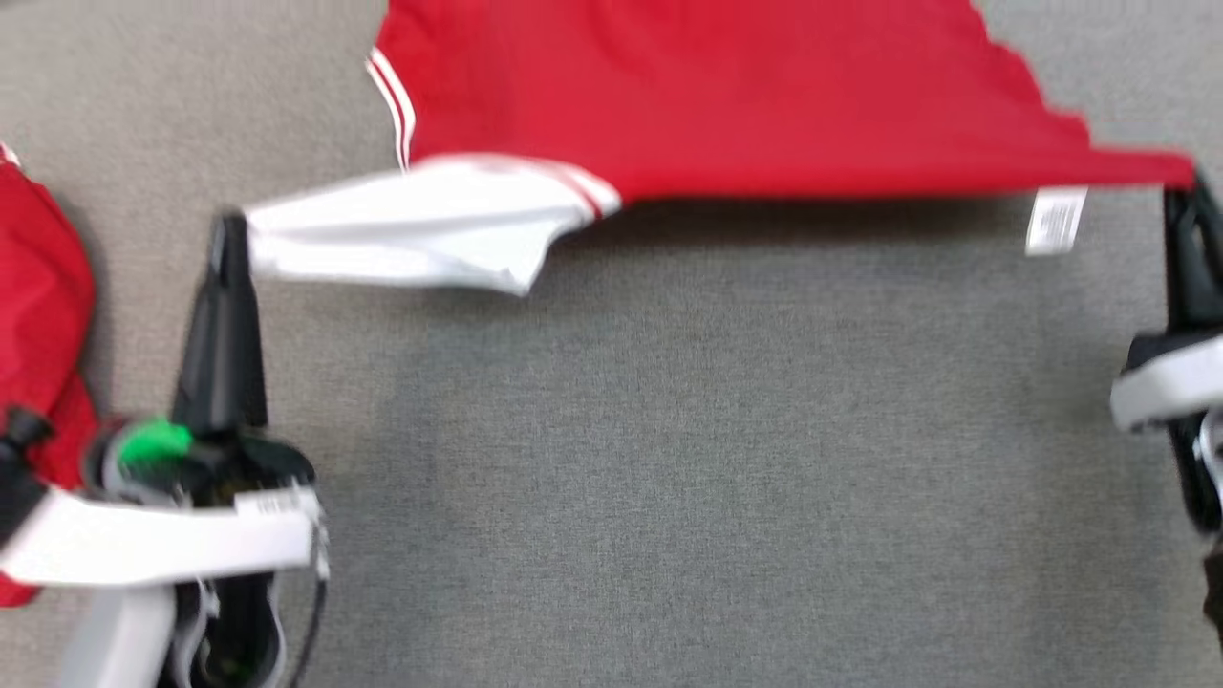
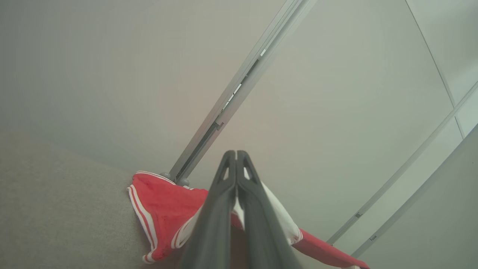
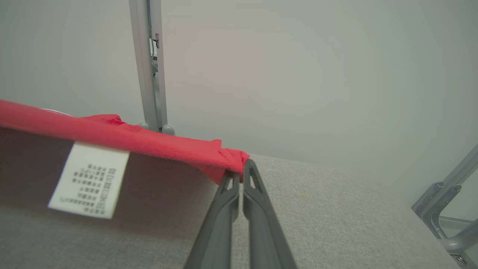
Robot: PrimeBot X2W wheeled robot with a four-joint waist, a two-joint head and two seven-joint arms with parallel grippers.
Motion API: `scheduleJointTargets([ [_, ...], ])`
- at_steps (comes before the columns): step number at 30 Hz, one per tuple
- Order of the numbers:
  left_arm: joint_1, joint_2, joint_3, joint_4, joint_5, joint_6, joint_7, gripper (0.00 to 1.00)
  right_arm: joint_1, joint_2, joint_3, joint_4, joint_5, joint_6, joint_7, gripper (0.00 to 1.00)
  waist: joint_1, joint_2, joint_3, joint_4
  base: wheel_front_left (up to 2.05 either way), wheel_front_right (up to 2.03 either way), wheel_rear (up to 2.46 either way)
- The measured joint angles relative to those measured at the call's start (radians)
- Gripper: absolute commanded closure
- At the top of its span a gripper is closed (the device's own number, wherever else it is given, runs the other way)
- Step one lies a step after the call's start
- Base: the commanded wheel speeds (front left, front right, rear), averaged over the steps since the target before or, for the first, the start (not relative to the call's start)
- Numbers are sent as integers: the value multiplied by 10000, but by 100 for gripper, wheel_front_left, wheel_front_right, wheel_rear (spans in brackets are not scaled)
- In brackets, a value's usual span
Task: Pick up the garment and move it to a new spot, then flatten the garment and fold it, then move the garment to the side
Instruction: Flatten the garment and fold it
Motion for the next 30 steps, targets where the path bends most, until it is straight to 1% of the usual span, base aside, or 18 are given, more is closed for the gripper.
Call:
scheduleJointTargets([
  [3,1104,-234,48,-161,65,182,0,100,943,67,-35,-267,-33,0,0,100,0,0,-492,22,0,0,0],
  [7,2141,-585,205,-251,343,163,0,100,2106,247,-318,-681,-102,2,2,100,0,0,-1067,38,0,0,0],
  [10,2850,-658,169,-268,650,134,0,100,2987,374,-579,-1081,-192,2,0,100,0,0,-1407,31,0,0,0],
  [13,3401,-732,105,-334,683,121,0,100,3736,481,-823,-1528,-199,2,0,100,0,0,-1608,-6,0,0,0],
  [18,3818,-706,-282,-531,786,111,151,100,5031,746,-1526,-2479,-322,2,0,100,0,0,-1644,25,0,0,0],
  [20,3894,-736,-412,-583,792,134,272,100,5411,855,-1605,-2734,-491,0,2,100,0,0,-1636,4,0,0,0],
  [22,3876,-765,-508,-539,771,148,393,100,5520,1014,-1569,-2815,-706,0,10,100,0,0,-1631,-64,0,0,0],
  [24,3677,-784,-627,-336,736,155,566,100,5423,920,-1478,-2652,-1162,0,261,100,0,0,-1597,-111,0,0,0],
  [25,3677,-784,-627,-336,736,155,566,100,5423,920,-1478,-2652,-1162,0,261,100,0,0,-1597,-111,0,0,0],
  [26,3286,-872,-662,-36,725,184,652,100,5089,922,-1306,-2474,-1476,0,362,100,0,0,-1558,-126,0,0,0],
  [27,3286,-872,-662,-36,725,184,652,100,5089,922,-1306,-2474,-1476,0,362,100,0,0,-1558,-126,0,0,0],
  [30,2598,-1039,-612,487,696,178,614,100,4330,738,-1141,-1778,-1622,0,385,100,0,0,-1472,-118,0,0,0],
])
